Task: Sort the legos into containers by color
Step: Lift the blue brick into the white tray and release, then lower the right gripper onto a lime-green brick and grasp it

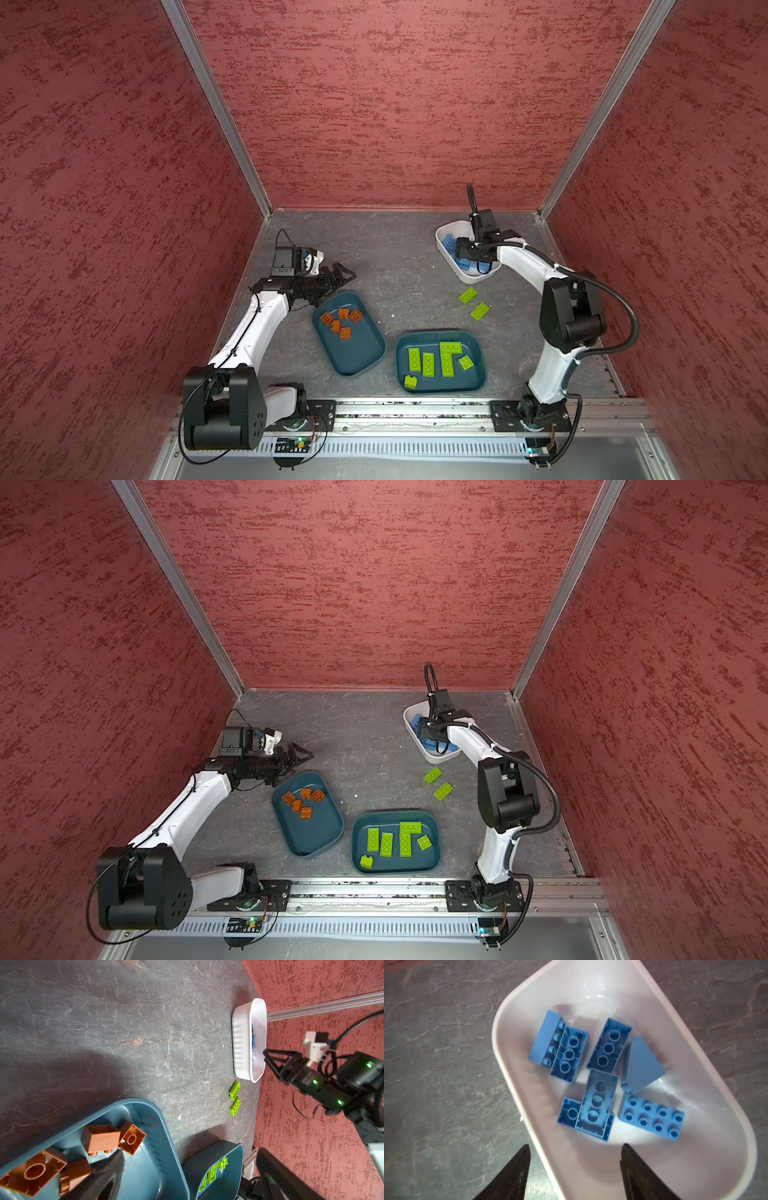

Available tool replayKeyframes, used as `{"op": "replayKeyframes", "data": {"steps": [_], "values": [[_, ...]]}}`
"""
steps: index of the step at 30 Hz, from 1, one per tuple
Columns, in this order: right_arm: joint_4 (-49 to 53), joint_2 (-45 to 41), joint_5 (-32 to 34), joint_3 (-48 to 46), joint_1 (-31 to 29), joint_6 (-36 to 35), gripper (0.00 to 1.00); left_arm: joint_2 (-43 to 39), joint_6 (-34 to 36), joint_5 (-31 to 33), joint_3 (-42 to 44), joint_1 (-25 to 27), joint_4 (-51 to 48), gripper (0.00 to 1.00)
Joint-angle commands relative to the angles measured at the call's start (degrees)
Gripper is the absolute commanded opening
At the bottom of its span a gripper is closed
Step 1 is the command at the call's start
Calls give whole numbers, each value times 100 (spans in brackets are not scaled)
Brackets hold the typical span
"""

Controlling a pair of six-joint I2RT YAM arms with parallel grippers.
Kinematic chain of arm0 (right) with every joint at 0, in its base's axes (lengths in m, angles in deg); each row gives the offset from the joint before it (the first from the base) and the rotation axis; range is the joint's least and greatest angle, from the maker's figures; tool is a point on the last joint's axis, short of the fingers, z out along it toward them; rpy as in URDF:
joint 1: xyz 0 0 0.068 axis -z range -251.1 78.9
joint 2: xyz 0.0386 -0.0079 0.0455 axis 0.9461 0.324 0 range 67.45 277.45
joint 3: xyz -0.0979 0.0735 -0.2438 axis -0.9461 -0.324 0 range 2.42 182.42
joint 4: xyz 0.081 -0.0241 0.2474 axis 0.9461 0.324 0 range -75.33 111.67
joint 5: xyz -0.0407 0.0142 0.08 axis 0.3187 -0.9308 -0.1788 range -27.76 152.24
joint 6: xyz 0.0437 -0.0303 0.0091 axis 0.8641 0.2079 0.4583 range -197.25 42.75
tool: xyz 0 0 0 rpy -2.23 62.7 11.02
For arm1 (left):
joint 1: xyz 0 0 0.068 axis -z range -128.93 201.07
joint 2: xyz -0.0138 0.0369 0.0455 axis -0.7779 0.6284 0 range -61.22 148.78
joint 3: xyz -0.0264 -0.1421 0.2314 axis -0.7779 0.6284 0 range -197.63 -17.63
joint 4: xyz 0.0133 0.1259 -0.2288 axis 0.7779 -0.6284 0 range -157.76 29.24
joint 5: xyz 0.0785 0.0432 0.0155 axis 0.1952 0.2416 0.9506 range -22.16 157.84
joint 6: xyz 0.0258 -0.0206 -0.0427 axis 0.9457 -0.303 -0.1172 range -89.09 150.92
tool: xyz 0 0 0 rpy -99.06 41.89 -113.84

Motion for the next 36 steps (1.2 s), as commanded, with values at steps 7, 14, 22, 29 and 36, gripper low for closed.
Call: {"op": "replayKeyframes", "data": {"steps": [7,14,22,29,36], "values": [[176,-1522,-337,-1655,-144,1211,73,212,158,58,-245,65,-93,99],[-298,-1803,-79,-2492,-462,2473,69,298,229,61,-287,93,-91,99],[-472,-1174,1131,-2410,-989,3278,71,320,349,71,-310,98,-157,100],[-446,-688,1563,-2211,-1057,3338,67,329,478,92,-283,67,-240,99],[-419,-335,1932,-2010,-1065,3197,62,354,475,70,-241,62,-186,99]]}}
